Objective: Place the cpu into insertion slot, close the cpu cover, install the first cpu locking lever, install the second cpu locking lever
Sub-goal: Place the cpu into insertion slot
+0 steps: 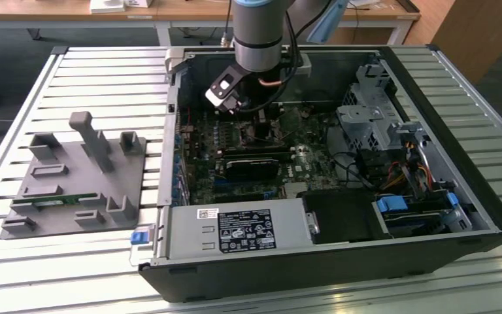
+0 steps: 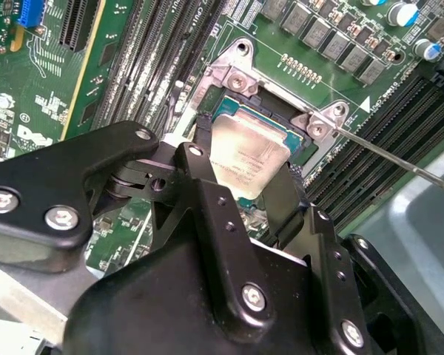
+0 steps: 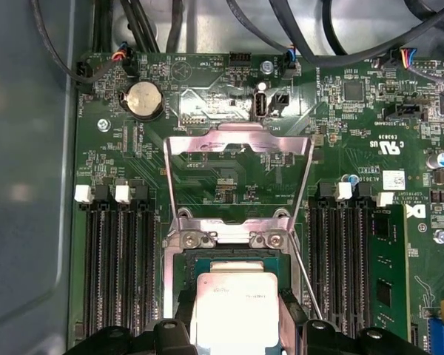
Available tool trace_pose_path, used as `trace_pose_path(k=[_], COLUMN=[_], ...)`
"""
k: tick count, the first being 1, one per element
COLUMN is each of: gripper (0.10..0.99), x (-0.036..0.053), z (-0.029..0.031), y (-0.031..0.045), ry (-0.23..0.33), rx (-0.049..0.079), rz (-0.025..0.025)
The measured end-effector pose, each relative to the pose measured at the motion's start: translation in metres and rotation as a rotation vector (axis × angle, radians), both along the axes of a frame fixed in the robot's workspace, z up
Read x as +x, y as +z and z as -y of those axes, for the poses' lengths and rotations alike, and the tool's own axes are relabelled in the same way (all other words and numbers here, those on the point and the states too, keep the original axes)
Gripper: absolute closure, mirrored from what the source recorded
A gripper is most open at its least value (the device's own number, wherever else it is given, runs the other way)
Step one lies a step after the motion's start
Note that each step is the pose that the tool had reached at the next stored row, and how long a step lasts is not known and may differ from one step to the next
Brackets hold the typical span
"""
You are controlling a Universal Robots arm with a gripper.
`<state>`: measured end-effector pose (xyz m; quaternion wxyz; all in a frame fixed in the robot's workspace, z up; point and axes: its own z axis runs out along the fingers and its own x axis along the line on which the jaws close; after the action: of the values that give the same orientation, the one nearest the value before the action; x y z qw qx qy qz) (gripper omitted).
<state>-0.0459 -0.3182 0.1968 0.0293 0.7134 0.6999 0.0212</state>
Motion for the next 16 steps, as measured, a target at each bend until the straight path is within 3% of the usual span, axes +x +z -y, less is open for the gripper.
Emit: trace_pose_path(k=[3,16], gripper=[0.561,0.561], x=[0.0,0.0013], z=[0.0,-0.0001], y=[-0.0009,-0.0012], ry=[0.0,0.0], rx=[0.0,0.0], rz=[-0.0019,-0.0019])
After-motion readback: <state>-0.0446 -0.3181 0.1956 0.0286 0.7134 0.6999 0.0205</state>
